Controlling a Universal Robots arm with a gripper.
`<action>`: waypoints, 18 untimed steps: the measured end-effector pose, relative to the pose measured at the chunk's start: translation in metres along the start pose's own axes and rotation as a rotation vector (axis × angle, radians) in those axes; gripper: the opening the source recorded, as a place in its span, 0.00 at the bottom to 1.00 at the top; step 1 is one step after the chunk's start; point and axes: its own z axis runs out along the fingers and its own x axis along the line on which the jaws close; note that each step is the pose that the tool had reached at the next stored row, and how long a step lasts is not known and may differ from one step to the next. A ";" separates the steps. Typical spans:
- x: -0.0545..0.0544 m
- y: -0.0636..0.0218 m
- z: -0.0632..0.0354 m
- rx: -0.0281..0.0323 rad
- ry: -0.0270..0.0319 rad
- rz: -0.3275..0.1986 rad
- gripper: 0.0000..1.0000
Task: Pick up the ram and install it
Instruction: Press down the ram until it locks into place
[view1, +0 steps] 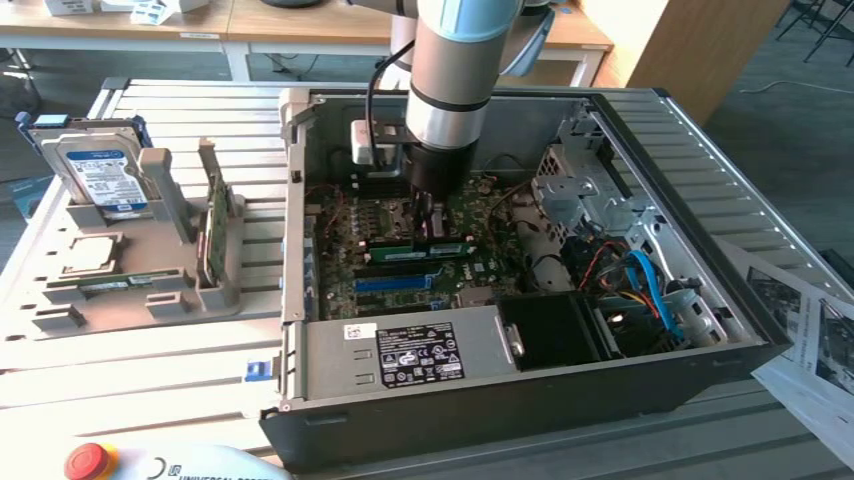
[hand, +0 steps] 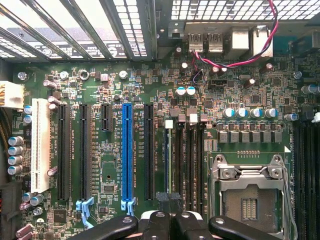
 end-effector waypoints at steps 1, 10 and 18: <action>0.000 0.0000 -0.0004 0.0001 -0.0002 0.000 0.10; 0.000 0.0003 -0.0091 -0.0008 0.0012 0.000 0.10; 0.000 0.0004 -0.0197 -0.0008 0.0038 0.000 0.10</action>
